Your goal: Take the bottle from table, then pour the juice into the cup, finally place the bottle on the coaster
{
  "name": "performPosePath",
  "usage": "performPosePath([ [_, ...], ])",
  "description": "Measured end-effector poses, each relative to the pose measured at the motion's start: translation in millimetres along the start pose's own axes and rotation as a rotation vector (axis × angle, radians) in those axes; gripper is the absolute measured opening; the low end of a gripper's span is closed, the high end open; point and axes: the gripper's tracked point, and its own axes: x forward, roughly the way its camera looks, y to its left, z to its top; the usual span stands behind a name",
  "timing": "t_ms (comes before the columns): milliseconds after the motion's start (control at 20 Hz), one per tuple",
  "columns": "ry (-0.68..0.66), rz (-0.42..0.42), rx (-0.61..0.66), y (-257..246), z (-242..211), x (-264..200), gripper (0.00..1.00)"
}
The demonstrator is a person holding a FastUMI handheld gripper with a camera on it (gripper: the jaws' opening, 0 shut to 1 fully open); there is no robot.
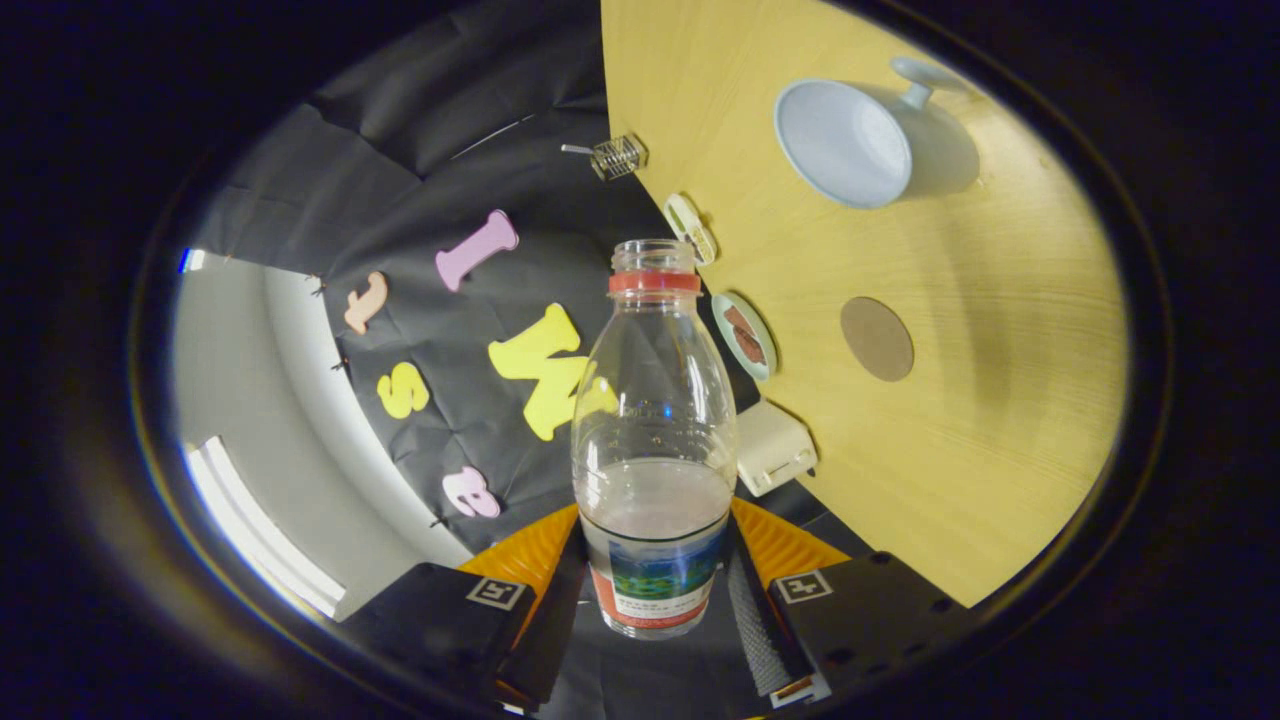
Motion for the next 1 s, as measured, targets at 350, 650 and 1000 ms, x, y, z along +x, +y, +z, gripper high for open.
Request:
performPosePath([
  [350, 0.047, -0.03, -0.245, -8.6, -16.7, -6.9, 0.75],
  [650, 0.103, -0.087, -0.493, -37.4, -27.6, -15.2, 0.75],
  [1000, 0.175, -0.19, -0.91, -70.4, -42.8, -20.3, 0.76],
])
